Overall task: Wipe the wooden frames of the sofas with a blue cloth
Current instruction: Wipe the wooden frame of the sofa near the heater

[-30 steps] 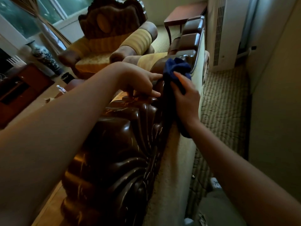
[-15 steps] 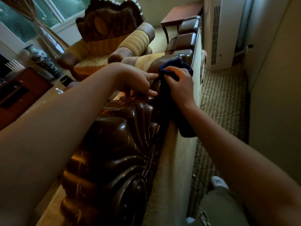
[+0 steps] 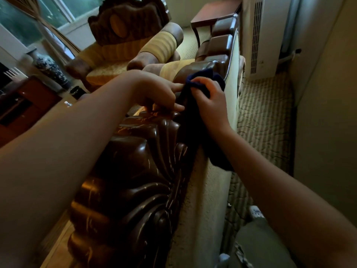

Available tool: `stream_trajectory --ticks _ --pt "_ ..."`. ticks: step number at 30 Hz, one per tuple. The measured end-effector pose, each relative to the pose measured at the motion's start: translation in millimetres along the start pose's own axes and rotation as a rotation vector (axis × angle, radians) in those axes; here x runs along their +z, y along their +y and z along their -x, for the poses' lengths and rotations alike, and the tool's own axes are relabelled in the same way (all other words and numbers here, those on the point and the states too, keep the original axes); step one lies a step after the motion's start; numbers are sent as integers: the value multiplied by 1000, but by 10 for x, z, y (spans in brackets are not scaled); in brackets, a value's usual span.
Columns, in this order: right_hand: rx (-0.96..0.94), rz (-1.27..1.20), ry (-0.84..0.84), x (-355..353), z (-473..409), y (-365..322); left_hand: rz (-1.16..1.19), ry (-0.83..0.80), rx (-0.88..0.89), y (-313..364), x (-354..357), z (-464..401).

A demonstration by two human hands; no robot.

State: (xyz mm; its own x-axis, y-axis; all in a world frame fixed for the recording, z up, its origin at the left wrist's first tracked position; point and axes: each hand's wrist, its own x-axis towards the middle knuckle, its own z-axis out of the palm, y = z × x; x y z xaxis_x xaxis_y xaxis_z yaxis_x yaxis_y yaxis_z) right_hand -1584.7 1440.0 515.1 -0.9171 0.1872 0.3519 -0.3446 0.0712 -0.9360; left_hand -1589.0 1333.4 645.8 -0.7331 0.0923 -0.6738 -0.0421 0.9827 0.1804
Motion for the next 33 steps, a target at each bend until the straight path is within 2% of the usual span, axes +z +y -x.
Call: stream_trajectory --ticks 3,6,9,11,13,15,18,20,25,28,30,33 --pt "57 -8 53 1 -50 183 -4 15 -11 15 -1 8" --pt "169 -32 70 2 340 355 -19 9 -32 28 -2 8" --pt "108 -9 -12 24 931 240 -35 4 -37 22 -16 -10" --pt "102 -91 -35 59 1067 100 -52 1 -34 28 -16 -8" --pt "98 -117 -20 80 839 63 -57 2 -28 39 -6 -2" --pt "87 -41 34 103 378 164 -56 10 -24 33 -1 1" --pt "253 15 86 38 -381 429 -41 14 -30 33 -1 14" --pt "373 38 76 -20 -565 590 -31 17 -40 38 0 15" --pt "386 133 -32 -48 309 500 -64 4 -40 43 -15 -27" --pt "401 101 -67 5 843 350 -85 3 -44 63 -26 -43" --pt "416 110 -82 -6 784 306 -85 7 -45 66 -24 -53" --pt "425 178 -91 -44 255 379 -67 10 -44 58 -22 -48"
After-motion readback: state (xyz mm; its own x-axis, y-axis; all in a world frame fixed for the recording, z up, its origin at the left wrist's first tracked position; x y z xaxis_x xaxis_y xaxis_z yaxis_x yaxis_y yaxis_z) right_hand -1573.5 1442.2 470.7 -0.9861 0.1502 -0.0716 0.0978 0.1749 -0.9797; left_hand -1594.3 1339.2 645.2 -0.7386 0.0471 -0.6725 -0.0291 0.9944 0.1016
